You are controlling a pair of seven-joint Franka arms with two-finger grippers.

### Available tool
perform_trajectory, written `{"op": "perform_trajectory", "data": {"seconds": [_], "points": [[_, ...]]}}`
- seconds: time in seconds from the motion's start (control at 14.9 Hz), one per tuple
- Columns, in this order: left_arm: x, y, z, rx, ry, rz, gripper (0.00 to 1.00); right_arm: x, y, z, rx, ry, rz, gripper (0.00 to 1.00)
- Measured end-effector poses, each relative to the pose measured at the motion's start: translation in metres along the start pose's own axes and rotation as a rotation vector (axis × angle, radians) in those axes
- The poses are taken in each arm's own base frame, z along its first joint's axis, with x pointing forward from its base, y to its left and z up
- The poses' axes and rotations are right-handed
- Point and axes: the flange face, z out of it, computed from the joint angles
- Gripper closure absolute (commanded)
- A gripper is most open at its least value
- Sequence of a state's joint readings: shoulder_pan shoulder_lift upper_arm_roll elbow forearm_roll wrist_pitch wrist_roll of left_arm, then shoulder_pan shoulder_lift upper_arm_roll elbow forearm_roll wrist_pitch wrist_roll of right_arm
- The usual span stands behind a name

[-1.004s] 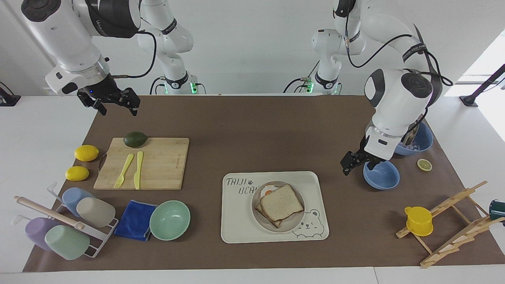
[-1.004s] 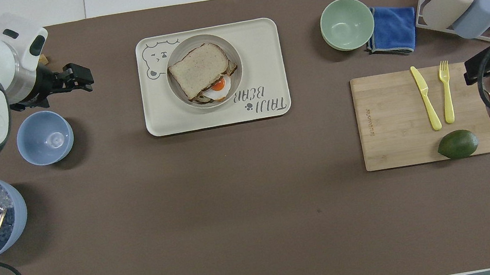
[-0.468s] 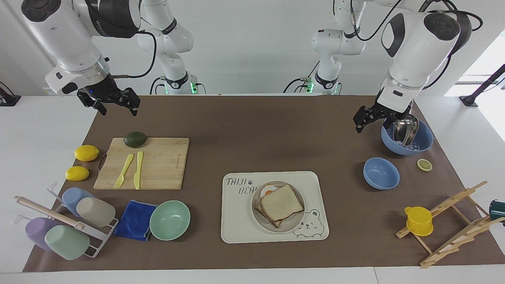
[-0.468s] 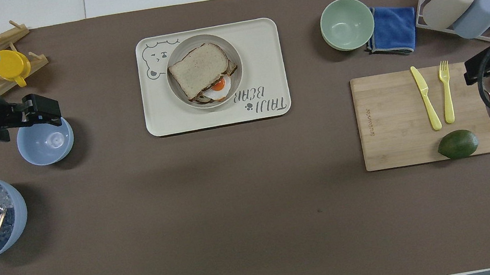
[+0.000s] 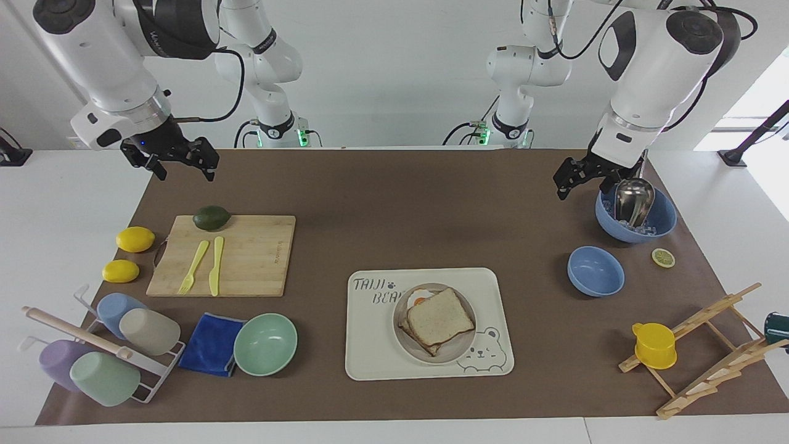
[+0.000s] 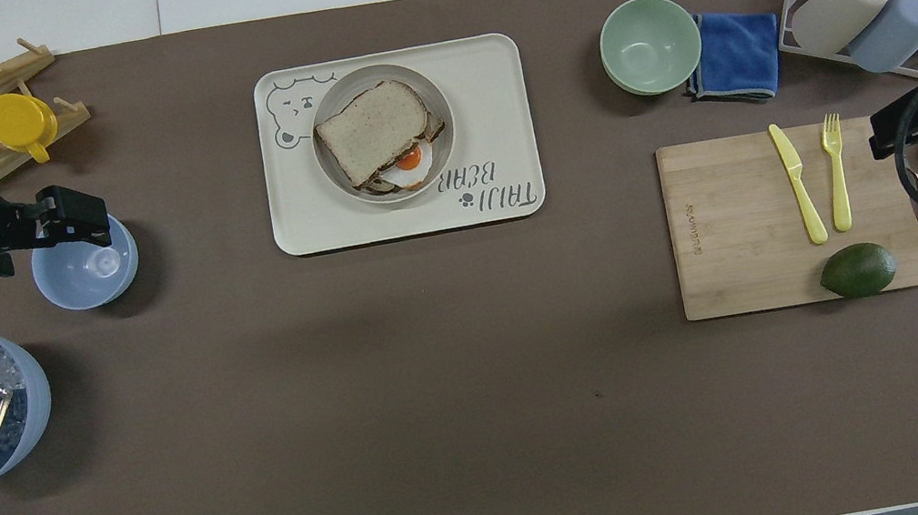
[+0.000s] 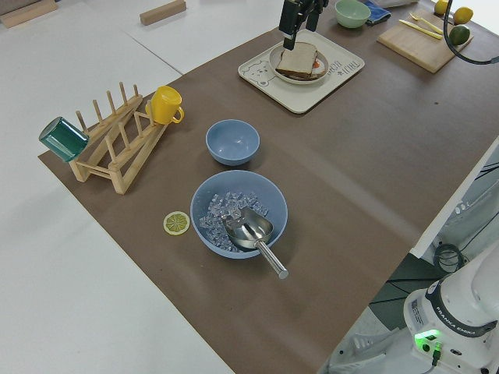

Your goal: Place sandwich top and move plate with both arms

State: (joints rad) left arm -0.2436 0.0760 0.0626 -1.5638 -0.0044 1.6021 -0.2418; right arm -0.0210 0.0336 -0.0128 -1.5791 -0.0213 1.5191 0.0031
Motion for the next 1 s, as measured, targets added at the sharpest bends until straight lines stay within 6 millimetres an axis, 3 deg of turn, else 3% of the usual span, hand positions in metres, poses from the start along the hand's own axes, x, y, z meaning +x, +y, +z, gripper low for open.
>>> {"op": "perform_trajectory", "data": {"seconds": [0.47, 1.0], "points": [[-0.038, -0.017, -0.027, 0.015, -0.090, 0.037, 0.00, 0.000, 0.000, 0.000, 0.000, 0.000, 0.000, 0.00], [-0.033, -0.022, -0.024, 0.003, -0.041, 0.100, 0.00, 0.000, 0.000, 0.000, 0.000, 0.000, 0.000, 0.00]]}}
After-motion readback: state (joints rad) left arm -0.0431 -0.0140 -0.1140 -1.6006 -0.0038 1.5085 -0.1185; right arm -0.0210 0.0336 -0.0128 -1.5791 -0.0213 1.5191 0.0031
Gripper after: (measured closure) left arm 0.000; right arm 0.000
